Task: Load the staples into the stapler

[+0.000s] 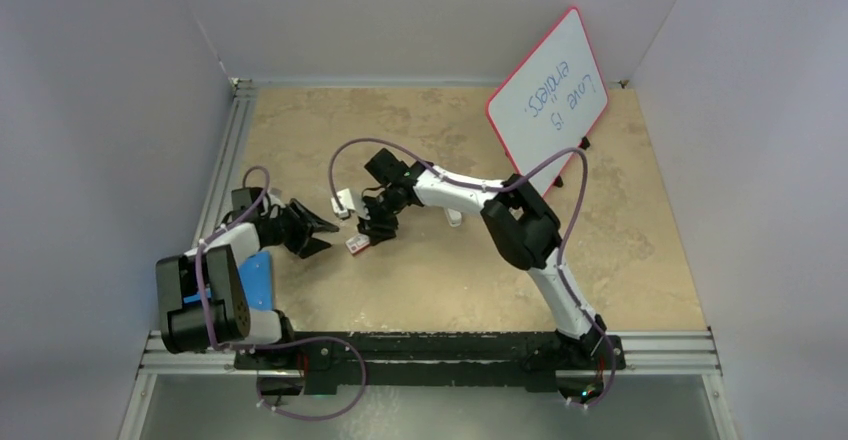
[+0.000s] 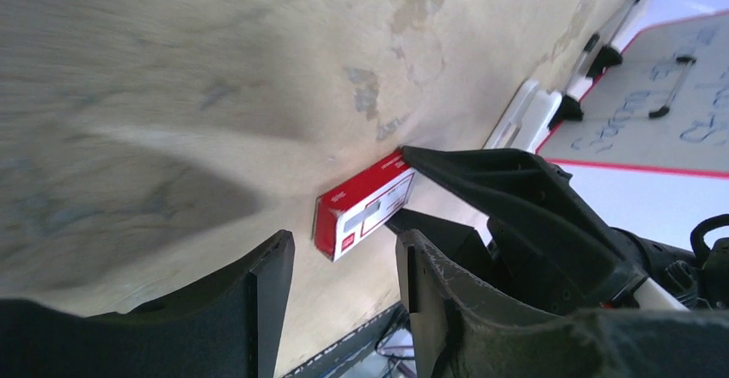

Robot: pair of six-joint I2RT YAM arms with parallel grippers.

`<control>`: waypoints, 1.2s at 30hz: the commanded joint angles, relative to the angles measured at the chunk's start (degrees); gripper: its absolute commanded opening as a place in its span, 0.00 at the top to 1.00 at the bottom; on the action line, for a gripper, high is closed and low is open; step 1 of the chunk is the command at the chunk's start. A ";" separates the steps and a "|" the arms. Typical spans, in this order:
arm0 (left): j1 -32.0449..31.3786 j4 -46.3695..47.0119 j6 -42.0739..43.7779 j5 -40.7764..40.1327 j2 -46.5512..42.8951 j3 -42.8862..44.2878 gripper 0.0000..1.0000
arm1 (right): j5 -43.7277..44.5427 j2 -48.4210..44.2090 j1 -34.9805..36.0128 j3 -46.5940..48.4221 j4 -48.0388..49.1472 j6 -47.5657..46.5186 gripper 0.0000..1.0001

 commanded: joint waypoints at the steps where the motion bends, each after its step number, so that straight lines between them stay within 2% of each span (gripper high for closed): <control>1: -6.07 5.39 -0.64 2.34 0.93 0.32 0.51 | -0.88 -8.66 0.00 -10.45 5.06 5.75 0.57; 5: -10.52 7.35 -2.14 1.26 1.35 -0.42 0.47 | 0.13 -15.38 -0.01 -21.41 12.69 11.75 0.53; 8: -10.58 6.65 -1.42 0.11 0.01 -1.69 0.46 | 2.31 -18.96 0.07 -27.48 17.92 14.00 0.40; 10: -10.56 6.13 -0.85 -0.23 -1.51 -2.84 0.46 | 3.28 -20.11 0.58 -28.73 19.21 14.25 0.33; 13: -10.58 6.57 -0.74 0.92 -3.82 -5.41 0.50 | 6.13 -20.65 2.08 -28.90 19.84 14.61 0.28; 17: -10.58 8.32 -0.61 3.94 -6.95 -9.28 0.57 | 7.79 -20.94 4.39 -29.74 20.67 14.04 0.29; 20: -10.67 10.31 -1.19 5.27 -8.02 -11.18 0.59 | 7.56 -19.62 4.90 -28.18 18.88 13.63 0.31; 29: -10.89 19.13 -3.22 9.89 -2.78 -12.40 0.63 | 8.70 -14.93 6.85 -21.93 12.59 12.13 0.39; 36: -11.45 19.96 -2.87 10.33 -1.36 -12.37 0.66 | 10.10 -15.58 6.82 -22.86 13.40 13.28 0.36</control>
